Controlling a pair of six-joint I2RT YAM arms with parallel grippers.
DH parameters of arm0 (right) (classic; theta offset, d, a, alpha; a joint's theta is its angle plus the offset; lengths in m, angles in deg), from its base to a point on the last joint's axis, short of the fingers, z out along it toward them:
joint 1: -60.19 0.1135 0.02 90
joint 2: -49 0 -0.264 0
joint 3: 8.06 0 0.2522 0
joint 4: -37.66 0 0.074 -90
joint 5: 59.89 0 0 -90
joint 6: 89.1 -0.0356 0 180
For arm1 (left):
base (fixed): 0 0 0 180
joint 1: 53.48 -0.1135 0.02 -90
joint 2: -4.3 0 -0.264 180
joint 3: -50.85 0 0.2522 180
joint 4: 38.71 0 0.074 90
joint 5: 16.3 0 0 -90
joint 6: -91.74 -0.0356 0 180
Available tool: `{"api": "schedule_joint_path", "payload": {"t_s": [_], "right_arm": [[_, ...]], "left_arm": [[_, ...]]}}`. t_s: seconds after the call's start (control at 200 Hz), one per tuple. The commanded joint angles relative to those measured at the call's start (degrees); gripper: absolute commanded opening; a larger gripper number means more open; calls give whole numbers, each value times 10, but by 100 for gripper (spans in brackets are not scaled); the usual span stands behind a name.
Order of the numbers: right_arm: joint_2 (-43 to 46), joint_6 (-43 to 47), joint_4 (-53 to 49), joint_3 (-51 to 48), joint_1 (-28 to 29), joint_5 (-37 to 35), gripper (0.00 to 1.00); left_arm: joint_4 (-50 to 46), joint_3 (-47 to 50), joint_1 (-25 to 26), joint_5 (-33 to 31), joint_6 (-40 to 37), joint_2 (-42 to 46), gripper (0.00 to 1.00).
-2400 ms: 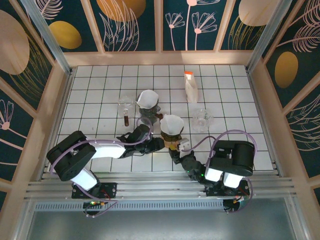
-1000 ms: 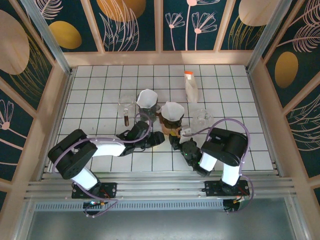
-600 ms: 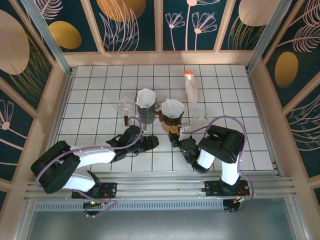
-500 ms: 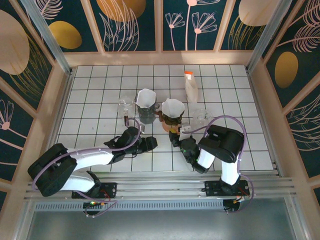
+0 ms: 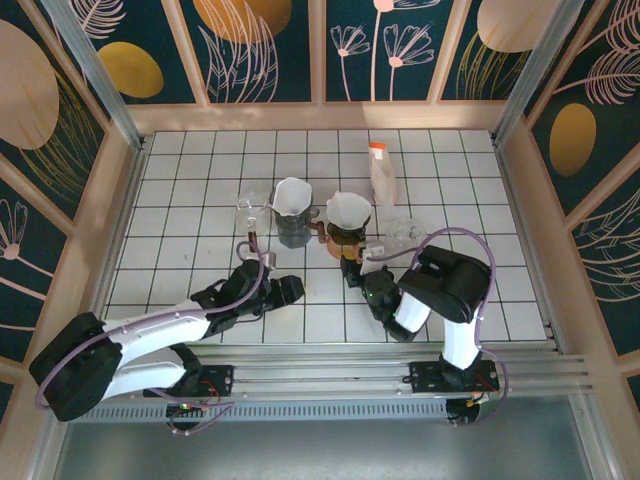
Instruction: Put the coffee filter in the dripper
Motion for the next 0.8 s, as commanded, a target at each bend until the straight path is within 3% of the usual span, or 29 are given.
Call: {"api": "schedule_joint_path", "payload": {"t_s": [0.0,0.22,0.791], "right_arm": [[-7,9,5,9,-7,3,49],[8,-2,-12,-2,5,4,53],[84,-91,-118,-60,133,-98,64]], "left_arm": [[-36,12,0,-21,9,25,62],[-72,28,-1,-45,17,77,66],[-137,44,0,-85,25,152,71]]}}
